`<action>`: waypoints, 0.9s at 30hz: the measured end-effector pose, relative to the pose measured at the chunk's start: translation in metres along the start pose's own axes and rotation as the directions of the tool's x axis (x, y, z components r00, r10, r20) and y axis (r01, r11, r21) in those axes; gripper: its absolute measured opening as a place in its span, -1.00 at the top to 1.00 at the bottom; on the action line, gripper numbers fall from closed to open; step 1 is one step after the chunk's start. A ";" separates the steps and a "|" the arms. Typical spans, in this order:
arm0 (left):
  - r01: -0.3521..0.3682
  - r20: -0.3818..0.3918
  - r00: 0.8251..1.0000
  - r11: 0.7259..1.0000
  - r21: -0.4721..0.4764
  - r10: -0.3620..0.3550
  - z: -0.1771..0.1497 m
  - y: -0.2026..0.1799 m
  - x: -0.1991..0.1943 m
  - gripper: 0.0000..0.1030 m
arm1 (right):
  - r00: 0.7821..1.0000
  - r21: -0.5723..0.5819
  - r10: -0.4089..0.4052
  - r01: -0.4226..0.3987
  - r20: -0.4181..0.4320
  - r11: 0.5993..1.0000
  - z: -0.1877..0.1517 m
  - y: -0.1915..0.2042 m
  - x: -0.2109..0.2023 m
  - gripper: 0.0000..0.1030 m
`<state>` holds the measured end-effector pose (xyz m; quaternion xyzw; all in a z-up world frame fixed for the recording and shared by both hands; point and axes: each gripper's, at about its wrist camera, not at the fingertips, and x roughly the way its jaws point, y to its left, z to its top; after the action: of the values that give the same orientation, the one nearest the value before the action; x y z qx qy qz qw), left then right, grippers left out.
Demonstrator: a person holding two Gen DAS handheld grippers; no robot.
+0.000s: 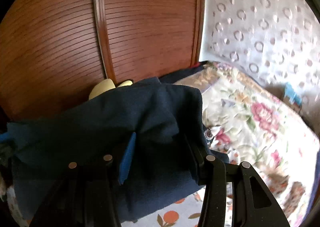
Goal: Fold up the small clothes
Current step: 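Carry the folded shirt with the left gripper onto the patterned cloth stack, then open the left gripper and release the shirt on the stack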
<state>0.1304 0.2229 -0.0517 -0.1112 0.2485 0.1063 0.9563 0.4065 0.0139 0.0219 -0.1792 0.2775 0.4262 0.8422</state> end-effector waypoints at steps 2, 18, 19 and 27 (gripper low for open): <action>-0.003 0.008 1.000 1.000 0.014 0.003 0.002 -0.003 -0.007 -0.60 | 1.000 0.033 0.008 -0.008 0.009 0.999 0.013 -0.003 0.002 0.04; 0.030 0.032 0.999 0.991 0.134 -0.035 -0.012 -0.066 -0.049 -0.67 | 0.980 0.116 -0.150 0.135 0.128 0.984 -0.069 0.055 -0.147 -0.25; 0.036 0.030 0.999 0.989 0.140 -0.041 -0.014 -0.071 -0.051 -0.67 | 0.978 0.125 -0.163 0.147 0.128 0.981 -0.078 0.061 -0.154 -0.28; 0.112 0.014 0.993 0.974 0.195 -0.117 -0.032 -0.121 -0.067 -0.67 | 0.946 0.249 -0.280 0.235 0.163 0.940 -0.142 0.109 -0.241 -0.63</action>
<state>0.0901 0.0892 -0.0263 -0.0306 0.2388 0.0276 0.9702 0.1562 -0.1489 0.0530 -0.0744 0.2139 0.2931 0.9289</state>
